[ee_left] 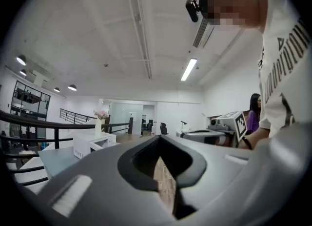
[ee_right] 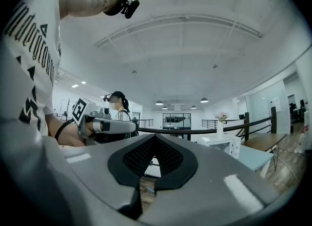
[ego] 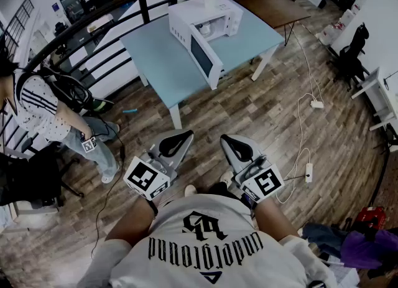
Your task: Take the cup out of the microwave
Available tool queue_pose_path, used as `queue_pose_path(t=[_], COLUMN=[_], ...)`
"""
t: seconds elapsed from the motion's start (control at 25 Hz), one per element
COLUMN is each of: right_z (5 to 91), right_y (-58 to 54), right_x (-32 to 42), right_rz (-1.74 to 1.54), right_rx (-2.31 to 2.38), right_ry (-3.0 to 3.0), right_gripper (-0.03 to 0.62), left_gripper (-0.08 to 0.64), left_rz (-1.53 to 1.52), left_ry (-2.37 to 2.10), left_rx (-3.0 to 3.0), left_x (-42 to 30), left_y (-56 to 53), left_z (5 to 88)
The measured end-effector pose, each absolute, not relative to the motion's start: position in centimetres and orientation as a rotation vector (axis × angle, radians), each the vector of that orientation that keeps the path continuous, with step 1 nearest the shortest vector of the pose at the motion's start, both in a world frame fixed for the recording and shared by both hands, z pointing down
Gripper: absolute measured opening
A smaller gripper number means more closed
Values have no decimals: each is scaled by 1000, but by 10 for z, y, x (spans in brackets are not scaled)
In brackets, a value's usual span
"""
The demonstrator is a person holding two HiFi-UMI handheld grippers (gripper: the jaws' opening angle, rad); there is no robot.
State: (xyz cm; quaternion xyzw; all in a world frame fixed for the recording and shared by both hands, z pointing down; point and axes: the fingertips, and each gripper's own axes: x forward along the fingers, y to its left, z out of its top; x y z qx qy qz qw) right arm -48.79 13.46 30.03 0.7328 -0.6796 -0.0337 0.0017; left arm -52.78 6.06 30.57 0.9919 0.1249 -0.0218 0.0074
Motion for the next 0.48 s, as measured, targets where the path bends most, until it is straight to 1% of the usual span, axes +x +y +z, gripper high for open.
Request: queue_pose_path(t=[0.28,0.48], right_z=[305,307], right_y=[149,160], right_x=[-459,-428], right_rz=[-95,-92], right_rx=[2298,2301], right_ry=[-2123,-2146], right_gripper=[0,0], left_gripper=[50,50], left_rz=[-42,-17], left_ry=[395,421], left_rx=[3098,3096], left_x=[-501,-466], left_y=[73,86], left_z=[311,316])
